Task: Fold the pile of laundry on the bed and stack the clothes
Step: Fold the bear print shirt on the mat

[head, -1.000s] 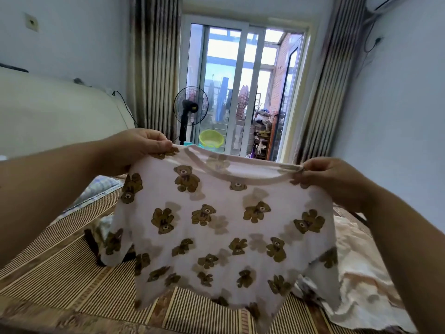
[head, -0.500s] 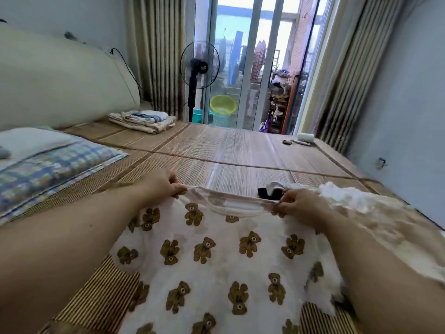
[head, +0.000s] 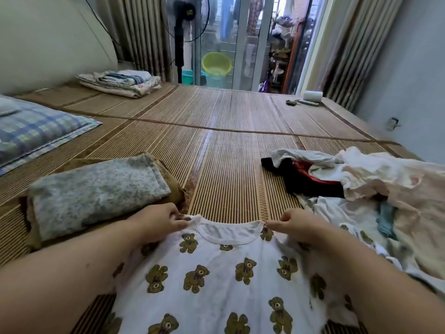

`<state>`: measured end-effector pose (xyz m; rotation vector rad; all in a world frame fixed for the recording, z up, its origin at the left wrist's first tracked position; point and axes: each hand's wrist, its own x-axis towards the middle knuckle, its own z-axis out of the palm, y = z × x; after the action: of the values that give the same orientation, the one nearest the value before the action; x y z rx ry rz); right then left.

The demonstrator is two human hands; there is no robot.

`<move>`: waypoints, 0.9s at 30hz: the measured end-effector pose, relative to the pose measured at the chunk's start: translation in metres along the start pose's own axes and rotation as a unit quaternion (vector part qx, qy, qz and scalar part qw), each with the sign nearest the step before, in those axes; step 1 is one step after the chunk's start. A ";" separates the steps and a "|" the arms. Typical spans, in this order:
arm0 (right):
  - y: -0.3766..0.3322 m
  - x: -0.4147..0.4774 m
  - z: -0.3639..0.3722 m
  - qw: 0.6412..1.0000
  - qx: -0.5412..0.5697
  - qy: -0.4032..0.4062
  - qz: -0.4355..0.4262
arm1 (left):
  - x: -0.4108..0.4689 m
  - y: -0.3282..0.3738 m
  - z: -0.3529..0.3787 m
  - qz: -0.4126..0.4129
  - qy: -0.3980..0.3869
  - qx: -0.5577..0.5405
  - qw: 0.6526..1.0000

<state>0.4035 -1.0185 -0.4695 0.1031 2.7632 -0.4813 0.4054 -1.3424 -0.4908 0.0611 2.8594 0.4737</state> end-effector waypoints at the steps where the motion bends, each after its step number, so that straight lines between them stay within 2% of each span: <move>1: 0.005 -0.009 -0.006 0.999 -0.014 -0.038 0.007 | -0.005 -0.002 -0.004 0.009 -0.029 -0.005 1.000; 4: 0.020 -0.034 -0.018 0.991 -0.052 -0.112 0.049 | -0.029 -0.011 -0.018 0.010 -0.124 0.015 0.992; 6: 0.027 -0.046 -0.022 0.985 -0.103 -0.120 0.073 | -0.043 -0.022 -0.027 -0.012 -0.157 0.065 0.985; 9: 0.030 -0.054 -0.026 0.980 -0.175 -0.072 0.060 | -0.061 -0.041 -0.037 -0.065 -0.168 0.147 0.973; 11: 0.031 -0.059 -0.029 0.985 -0.163 -0.028 0.041 | -0.068 -0.053 -0.040 -0.084 -0.134 0.162 0.974; 15: 0.023 -0.078 -0.036 0.992 -0.113 0.062 0.001 | -0.081 -0.062 -0.046 -0.094 -0.037 -0.003 0.995; 18: 0.014 -0.088 -0.035 0.987 -0.117 0.108 -0.018 | -0.093 -0.057 -0.053 -0.091 0.016 -0.032 0.995; 21: 0.009 -0.095 -0.031 0.986 -0.160 0.050 -0.006 | -0.097 -0.053 -0.052 -0.112 0.013 -0.067 0.991; 24: 0.014 -0.097 -0.024 0.972 -0.228 -0.031 0.044 | -0.098 -0.057 -0.048 -0.178 -0.016 -0.106 0.978; 27: 0.020 -0.098 -0.026 0.965 -0.247 -0.036 0.075 | -0.105 -0.062 -0.046 -0.244 -0.008 -0.168 0.955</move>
<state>0.4905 -0.9917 -0.4196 0.1677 2.6878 0.2434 0.4957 -1.4236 -0.4448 -0.6777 2.5969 0.8247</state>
